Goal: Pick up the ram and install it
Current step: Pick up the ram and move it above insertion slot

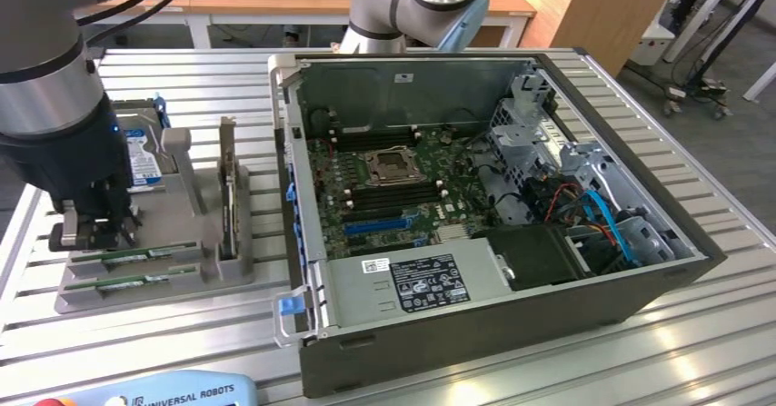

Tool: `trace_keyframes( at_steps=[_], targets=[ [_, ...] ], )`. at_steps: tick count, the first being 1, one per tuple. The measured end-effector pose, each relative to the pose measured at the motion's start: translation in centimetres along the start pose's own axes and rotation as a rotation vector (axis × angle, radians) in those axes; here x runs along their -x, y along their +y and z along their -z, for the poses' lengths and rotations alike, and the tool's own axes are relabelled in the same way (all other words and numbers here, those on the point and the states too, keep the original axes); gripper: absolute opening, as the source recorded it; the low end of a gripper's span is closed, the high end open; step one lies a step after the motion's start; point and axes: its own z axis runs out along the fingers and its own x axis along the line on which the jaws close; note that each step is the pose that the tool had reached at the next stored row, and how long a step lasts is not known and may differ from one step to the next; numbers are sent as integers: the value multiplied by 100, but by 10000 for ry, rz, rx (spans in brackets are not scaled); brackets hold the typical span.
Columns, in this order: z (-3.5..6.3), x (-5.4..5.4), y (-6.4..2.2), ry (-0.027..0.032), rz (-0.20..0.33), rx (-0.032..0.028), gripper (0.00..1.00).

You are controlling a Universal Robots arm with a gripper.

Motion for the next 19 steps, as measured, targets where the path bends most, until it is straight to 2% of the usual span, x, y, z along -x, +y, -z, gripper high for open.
trace_keyframes(
  at_steps=[11,19],
  targets=[
    [-185,-12,-9,-1,0,-1,30],
    [-184,-50,-11,0,4,1,30]
  ],
)
